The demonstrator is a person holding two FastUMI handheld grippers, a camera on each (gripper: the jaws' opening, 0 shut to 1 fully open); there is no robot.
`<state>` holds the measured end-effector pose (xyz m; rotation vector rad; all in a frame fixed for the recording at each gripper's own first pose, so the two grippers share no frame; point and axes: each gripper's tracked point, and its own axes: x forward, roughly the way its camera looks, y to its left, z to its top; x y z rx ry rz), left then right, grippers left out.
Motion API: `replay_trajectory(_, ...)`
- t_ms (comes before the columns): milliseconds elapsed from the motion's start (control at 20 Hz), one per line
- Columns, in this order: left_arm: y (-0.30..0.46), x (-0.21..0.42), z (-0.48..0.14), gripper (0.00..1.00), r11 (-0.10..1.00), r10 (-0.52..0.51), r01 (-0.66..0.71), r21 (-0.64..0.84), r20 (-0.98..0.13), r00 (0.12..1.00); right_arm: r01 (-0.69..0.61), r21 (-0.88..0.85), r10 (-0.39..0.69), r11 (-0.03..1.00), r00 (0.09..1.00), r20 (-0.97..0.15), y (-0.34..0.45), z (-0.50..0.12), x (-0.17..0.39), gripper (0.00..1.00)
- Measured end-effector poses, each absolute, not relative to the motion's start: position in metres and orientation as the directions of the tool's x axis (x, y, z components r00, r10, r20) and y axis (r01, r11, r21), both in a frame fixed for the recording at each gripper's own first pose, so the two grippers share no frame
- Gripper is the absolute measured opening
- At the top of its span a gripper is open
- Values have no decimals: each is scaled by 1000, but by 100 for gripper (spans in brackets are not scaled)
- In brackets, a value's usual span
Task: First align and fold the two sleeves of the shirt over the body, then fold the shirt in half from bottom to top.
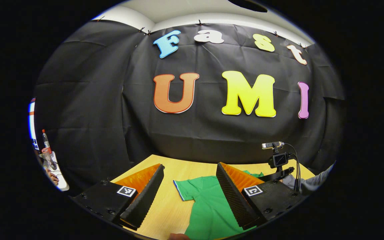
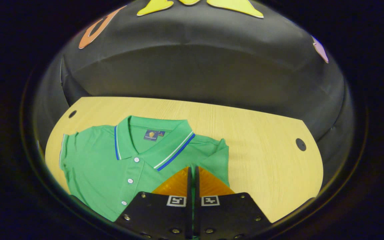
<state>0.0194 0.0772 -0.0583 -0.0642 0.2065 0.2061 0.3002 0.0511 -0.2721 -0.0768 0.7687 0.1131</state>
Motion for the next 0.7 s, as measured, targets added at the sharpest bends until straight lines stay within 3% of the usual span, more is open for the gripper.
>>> replay_trajectory(100, 82, 19, -61, 100, 976, 200, -214, -42, -214, 956, -140, -24, 83, 990, 707, -703, 54, -275, 298, 15)
replay_trajectory(350, 91, 24, -69, 100, 974, 208, -223, -46, -224, 952, -174, -54, 98, 983, 754, -649, 55, -260, 293, 97)
replay_trajectory(700, 103, 59, -115, 100, 975, 183, -211, -67, -294, 938, -180, -37, 125, 983, 806, -579, 41, -214, 262, 97)
